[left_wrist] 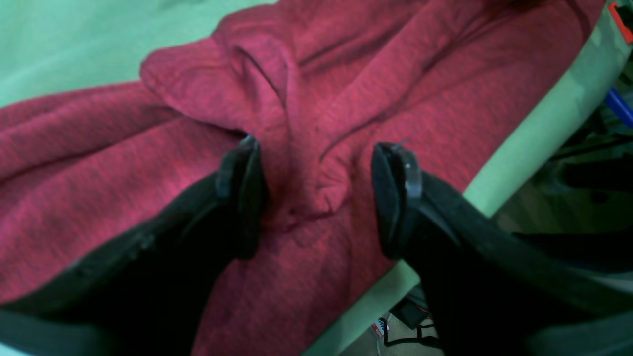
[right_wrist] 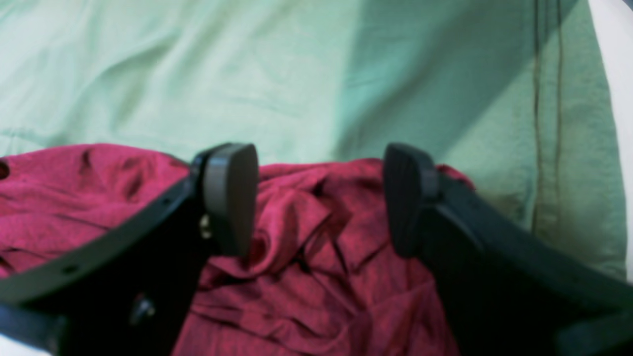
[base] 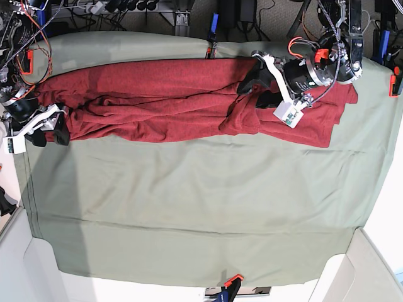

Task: Fold the T-shirt properly
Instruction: 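Grasp the shirt end near the left gripper and fold it inward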

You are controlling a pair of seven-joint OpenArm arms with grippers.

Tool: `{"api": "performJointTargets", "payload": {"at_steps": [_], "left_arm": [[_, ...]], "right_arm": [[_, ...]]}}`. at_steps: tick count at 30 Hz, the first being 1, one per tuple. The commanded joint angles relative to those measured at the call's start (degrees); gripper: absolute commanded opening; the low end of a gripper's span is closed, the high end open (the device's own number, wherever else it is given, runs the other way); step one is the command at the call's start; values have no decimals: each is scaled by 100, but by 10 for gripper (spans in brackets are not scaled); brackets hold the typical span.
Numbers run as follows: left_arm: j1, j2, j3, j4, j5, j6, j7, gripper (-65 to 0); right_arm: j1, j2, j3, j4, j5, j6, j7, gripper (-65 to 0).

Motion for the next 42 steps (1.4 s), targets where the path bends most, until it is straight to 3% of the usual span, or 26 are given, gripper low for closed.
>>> {"api": "performJointTargets", "payload": {"at_steps": [1,4,8,23,29,31,33,37,42], "left_arm": [[-37,-22,-85,107,-116,-59,-267,-285],[-81,-15,-245,131,-103,-59,-699,-285],[-332,-13,-269,131,212,114,-686,-285],[-404,284,-262,-221,1060,243,-962,-285],[-487,284,157,-385,1366,256,-1080,-285],[-560,284,365,-413,1615,485,-1084,-289],[-634,282,511,-415,1886,544,-1121,-350],[-782,280,538,-413,2037,542,-1130,-621],[-809,278,286,-243,1871,542,-597,-648]], "right_arm": [[61,79,22,90,107,-2,168,-254],[59,79,22,90,105,-2,164,-254],[61,79,22,90,107,-2,166,-254],[59,76,22,90,111,-2,70,-254],[59,76,22,90,199,-2,42,-254],[59,79,22,90,243,-4,20,-254],[59,79,22,90,238,-2,17,-254],[59,79,22,90,236,-2,17,-254],[59,79,22,90,236,-2,20,-254]]}}
